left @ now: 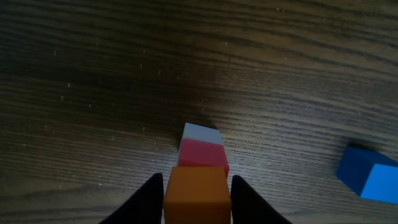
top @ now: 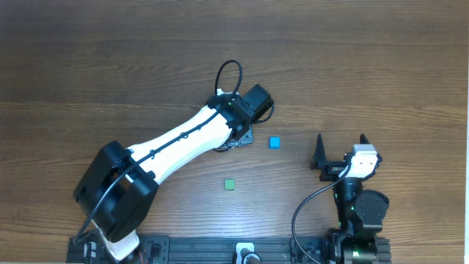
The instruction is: Stack Cubes
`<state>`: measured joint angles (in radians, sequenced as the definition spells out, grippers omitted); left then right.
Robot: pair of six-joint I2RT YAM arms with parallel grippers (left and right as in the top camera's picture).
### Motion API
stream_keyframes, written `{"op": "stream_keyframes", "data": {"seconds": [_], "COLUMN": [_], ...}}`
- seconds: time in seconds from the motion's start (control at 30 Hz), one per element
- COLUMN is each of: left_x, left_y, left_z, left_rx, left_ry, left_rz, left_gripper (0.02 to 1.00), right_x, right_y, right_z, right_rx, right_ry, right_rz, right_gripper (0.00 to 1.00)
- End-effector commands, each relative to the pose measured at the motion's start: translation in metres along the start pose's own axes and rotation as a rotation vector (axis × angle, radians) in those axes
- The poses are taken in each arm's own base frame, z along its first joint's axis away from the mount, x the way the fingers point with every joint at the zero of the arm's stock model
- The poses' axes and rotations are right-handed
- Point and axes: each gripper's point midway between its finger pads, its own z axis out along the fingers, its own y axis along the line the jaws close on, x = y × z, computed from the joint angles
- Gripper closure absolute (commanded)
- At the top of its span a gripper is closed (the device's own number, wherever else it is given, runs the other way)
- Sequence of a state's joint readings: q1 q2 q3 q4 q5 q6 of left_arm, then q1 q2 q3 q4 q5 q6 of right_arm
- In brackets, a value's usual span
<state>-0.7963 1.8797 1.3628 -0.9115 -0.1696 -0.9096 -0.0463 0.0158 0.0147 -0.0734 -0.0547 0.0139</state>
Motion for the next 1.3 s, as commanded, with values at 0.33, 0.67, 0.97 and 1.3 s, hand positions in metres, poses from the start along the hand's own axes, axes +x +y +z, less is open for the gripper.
{"op": "stream_keyframes", "data": {"seconds": [0.33, 0.67, 0.97, 1.3], "left_x": [-0.039, -0.143, -0.156, -0.107], "left_y": [0.009, 0.102, 0.2, 0.24], "left_z": [-0.005, -0.121, -0.226, -0.253], "left_rx": [0.011, 0.1, 0.123, 0.224], "left_ry": [-0.127, -0.487, -0.795, -1.175], "left_rz": [-0.085, -0.282, -0.363, -0.187], "left_gripper": [0.018, 0.02, 0.02, 0.02], "right_x": [0.002, 0.002, 0.002, 0.002], "right_y": [0.0, 0.0, 0.0, 0.0], "right_z": [0.0, 0.0, 0.0, 0.0], "right_rx": [-0.005, -0.005, -0.005, -0.005], "right_ry": [-0.003, -0.003, -0.003, -0.003], "right_rz": [-0.007, -0.007, -0.007, -0.007], "right_gripper": [0.007, 0.007, 0.007, 0.007]}}
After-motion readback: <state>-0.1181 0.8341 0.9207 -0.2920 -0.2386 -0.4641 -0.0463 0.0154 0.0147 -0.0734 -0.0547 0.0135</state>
